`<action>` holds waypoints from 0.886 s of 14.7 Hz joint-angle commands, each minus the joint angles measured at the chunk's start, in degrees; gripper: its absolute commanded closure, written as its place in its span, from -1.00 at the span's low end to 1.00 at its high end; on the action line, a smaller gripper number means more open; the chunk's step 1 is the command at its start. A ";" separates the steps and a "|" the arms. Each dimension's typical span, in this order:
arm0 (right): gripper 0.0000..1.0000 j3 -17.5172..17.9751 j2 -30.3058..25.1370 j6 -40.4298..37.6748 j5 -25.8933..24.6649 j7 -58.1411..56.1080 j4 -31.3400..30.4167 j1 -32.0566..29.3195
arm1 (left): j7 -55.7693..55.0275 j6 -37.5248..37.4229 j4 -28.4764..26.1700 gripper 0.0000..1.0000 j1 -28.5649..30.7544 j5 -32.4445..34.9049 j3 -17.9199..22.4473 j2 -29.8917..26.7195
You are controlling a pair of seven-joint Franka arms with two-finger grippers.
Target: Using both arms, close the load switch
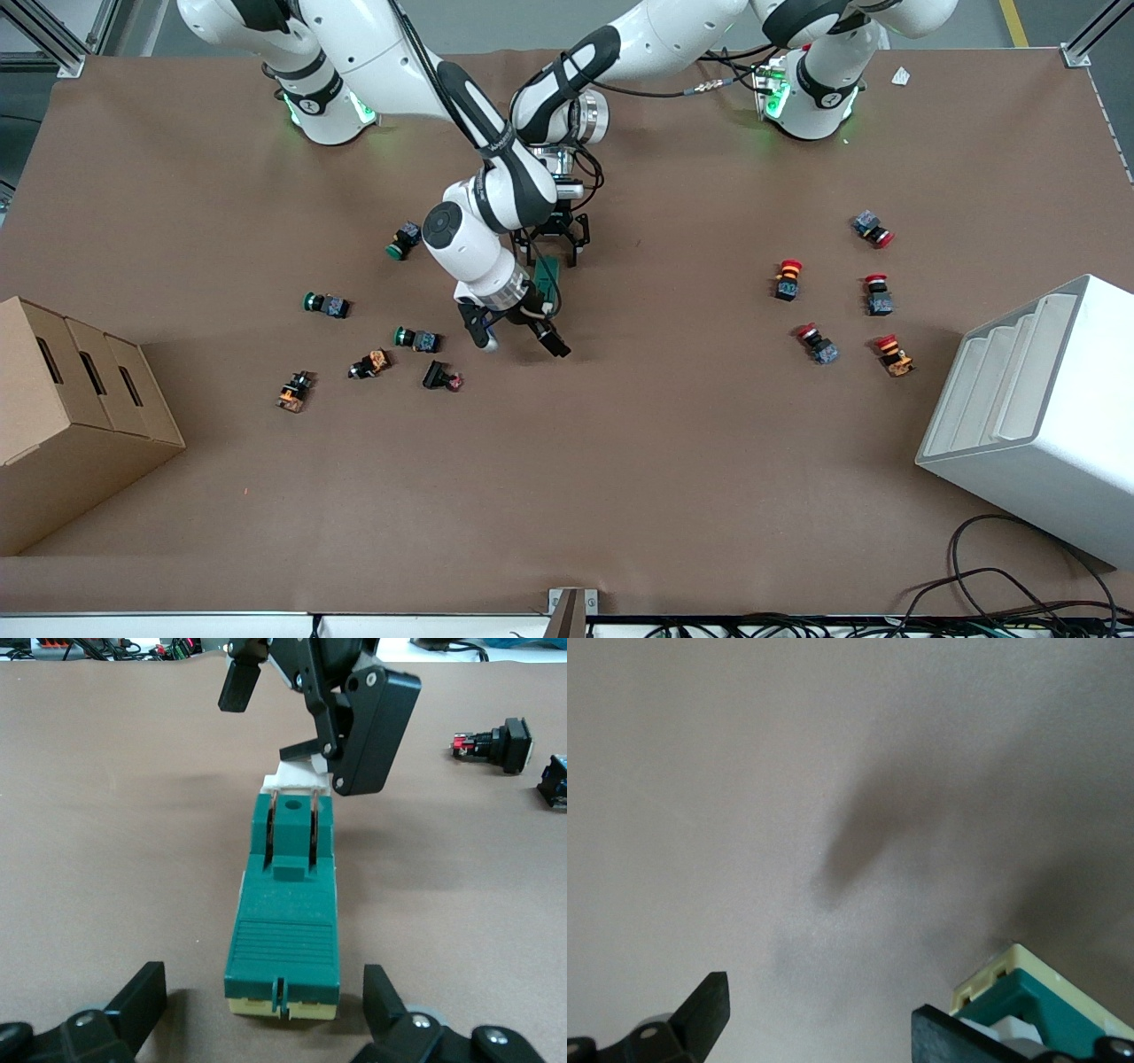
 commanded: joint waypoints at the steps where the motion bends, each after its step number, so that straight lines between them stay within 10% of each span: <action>1: -1.00 -0.66 2.45 0.64 -1.33 -1.11 1.16 -0.10 | -0.63 -0.54 0.38 -0.97 0.04 0.77 -0.02 0.63; 7: -1.00 -5.21 1.58 -4.08 -2.73 -6.28 1.69 -2.12 | -0.63 -0.54 0.38 -0.98 0.12 0.77 -0.02 0.54; 13: -1.00 -24.79 -8.86 -32.71 -5.28 -29.79 1.60 -2.57 | -0.63 -0.54 0.38 -0.98 0.12 0.77 -0.02 0.63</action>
